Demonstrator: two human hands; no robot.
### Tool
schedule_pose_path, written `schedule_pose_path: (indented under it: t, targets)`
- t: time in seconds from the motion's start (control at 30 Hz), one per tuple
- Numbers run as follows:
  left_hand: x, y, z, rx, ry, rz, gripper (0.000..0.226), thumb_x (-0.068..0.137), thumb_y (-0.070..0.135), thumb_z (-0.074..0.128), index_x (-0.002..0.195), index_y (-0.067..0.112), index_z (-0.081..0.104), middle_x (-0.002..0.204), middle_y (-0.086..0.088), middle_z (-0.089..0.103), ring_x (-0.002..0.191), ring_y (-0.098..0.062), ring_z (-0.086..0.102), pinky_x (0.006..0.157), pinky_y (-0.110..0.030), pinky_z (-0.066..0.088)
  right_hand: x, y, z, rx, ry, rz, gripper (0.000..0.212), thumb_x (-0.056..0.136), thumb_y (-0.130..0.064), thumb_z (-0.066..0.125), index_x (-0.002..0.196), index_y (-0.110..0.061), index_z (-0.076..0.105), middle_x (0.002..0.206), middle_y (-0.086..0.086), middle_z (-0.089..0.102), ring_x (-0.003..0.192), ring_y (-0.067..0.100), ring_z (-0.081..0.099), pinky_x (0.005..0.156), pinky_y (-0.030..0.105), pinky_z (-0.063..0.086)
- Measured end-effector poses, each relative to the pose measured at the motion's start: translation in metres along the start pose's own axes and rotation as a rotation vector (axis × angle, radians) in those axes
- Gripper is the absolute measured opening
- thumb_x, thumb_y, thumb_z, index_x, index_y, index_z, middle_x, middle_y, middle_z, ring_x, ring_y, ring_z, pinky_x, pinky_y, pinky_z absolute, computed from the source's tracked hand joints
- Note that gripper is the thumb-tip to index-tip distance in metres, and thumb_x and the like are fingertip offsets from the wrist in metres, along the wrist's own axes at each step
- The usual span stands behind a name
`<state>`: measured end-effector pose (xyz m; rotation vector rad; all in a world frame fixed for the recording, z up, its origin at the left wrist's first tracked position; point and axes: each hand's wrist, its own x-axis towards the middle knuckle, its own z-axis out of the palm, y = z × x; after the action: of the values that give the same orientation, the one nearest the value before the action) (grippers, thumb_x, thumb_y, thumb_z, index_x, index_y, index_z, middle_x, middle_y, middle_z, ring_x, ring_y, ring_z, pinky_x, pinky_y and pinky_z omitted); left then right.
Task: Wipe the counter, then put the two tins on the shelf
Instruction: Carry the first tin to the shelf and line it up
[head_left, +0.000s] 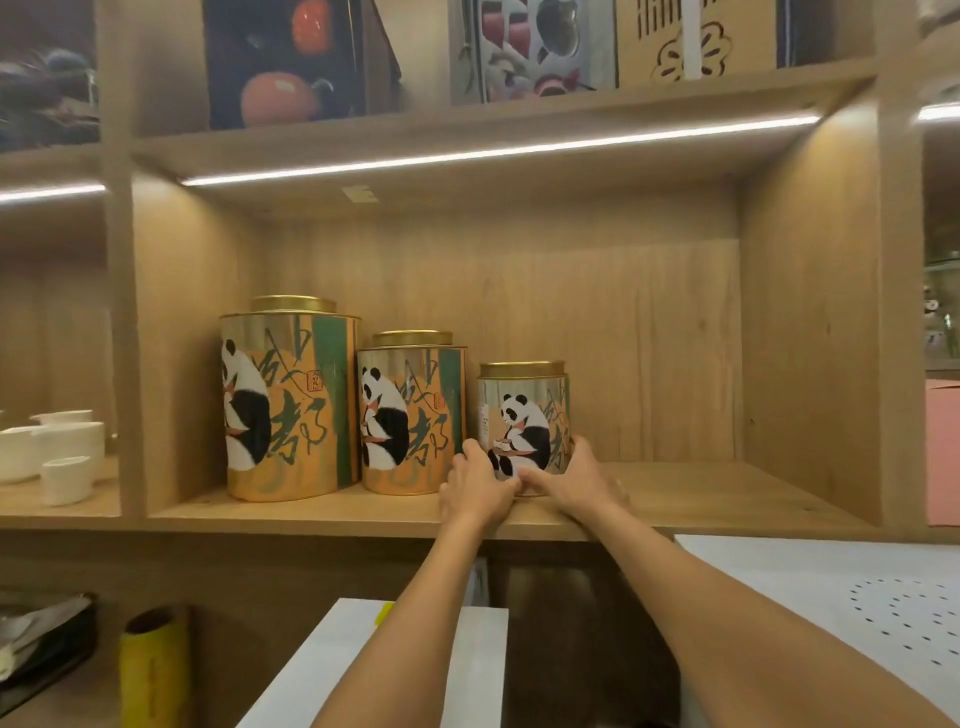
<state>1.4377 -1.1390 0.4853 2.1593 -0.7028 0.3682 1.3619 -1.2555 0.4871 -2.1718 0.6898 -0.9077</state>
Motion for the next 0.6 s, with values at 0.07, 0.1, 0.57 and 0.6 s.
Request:
schedule_pose_path:
  t: [0.07, 0.1, 0.57, 0.6]
  targets:
    - [-0.0018, 0.0015, -0.0013, -0.001, 0.000, 0.010, 0.064, 0.086, 0.043, 0.068, 0.132, 0.014, 0.034, 0.134, -0.013, 0.055, 0.123, -0.032, 0.056, 0.101, -0.048, 0.045, -0.0022, -0.0002, -0.0013, -0.025, -0.024, -0.026, 0.097, 0.067, -0.070, 0.069, 0.144, -0.024, 0.032, 0.142, 0.004, 0.055, 0.128, 0.030, 0.053, 0.105, 0.054, 0.043]
    - [-0.0026, 0.0021, -0.0020, -0.005, 0.000, 0.013, 0.065, 0.086, 0.043, 0.068, 0.132, 0.014, 0.033, 0.134, -0.013, 0.056, 0.123, -0.033, 0.056, 0.101, -0.049, 0.044, -0.0033, -0.0006, -0.0016, -0.036, -0.039, -0.042, 0.096, 0.069, -0.070, 0.069, 0.145, -0.025, 0.032, 0.144, 0.004, 0.054, 0.130, 0.030, 0.052, 0.106, 0.056, 0.041]
    - [-0.0062, 0.0058, -0.0004, 0.050, 0.054, 0.003, 0.061, 0.093, 0.037, 0.063, 0.140, 0.011, 0.035, 0.137, -0.014, 0.054, 0.125, -0.031, 0.054, 0.101, -0.046, 0.043, -0.0005, -0.0007, -0.0018, -0.284, -0.147, -0.049, 0.092, 0.086, -0.059, 0.057, 0.156, -0.031, 0.004, 0.155, 0.002, 0.044, 0.137, 0.030, 0.046, 0.112, 0.055, 0.036]
    - [-0.0065, 0.0061, -0.0001, 0.056, 0.055, -0.001, 0.060, 0.093, 0.037, 0.063, 0.140, 0.011, 0.036, 0.137, -0.015, 0.054, 0.125, -0.032, 0.054, 0.101, -0.045, 0.043, -0.0005, -0.0009, -0.0013, -0.300, -0.150, -0.043, 0.093, 0.087, -0.059, 0.056, 0.157, -0.030, 0.001, 0.155, 0.003, 0.043, 0.137, 0.031, 0.045, 0.113, 0.054, 0.035]
